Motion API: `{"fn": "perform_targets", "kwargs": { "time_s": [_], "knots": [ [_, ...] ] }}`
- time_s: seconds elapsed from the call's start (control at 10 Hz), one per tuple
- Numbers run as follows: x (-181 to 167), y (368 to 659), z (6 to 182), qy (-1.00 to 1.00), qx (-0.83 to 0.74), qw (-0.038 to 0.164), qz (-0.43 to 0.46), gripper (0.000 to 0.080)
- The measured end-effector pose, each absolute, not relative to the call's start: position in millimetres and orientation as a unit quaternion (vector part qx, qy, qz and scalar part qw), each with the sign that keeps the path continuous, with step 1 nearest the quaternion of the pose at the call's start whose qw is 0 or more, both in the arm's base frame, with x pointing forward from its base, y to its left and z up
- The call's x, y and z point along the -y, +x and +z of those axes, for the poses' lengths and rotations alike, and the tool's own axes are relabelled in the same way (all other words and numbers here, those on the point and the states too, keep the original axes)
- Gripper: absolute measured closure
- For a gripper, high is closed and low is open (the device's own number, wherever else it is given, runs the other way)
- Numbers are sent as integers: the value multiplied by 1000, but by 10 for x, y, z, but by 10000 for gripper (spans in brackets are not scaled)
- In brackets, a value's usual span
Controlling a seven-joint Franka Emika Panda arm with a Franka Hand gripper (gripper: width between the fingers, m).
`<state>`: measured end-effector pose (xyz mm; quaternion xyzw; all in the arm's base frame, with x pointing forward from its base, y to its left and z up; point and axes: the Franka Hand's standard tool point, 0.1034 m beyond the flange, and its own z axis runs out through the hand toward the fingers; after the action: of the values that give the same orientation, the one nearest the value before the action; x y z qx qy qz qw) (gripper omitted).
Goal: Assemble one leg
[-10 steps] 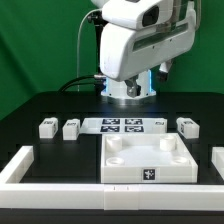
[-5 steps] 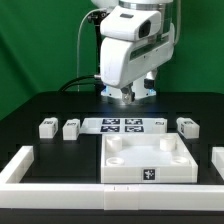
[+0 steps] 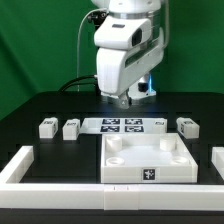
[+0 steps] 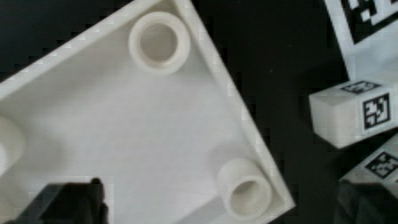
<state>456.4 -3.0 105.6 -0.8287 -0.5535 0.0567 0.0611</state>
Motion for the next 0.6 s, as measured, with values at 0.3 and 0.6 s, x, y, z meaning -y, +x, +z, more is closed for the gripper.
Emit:
{"fn": "perform_targets", "kwargs": {
  "time_s": [0.3,0.6],
  "knots": [
    [-42,4462,933,-789,614,36,11,150],
    [-27,4457,920,-782,622,37,10,150]
  ]
}}
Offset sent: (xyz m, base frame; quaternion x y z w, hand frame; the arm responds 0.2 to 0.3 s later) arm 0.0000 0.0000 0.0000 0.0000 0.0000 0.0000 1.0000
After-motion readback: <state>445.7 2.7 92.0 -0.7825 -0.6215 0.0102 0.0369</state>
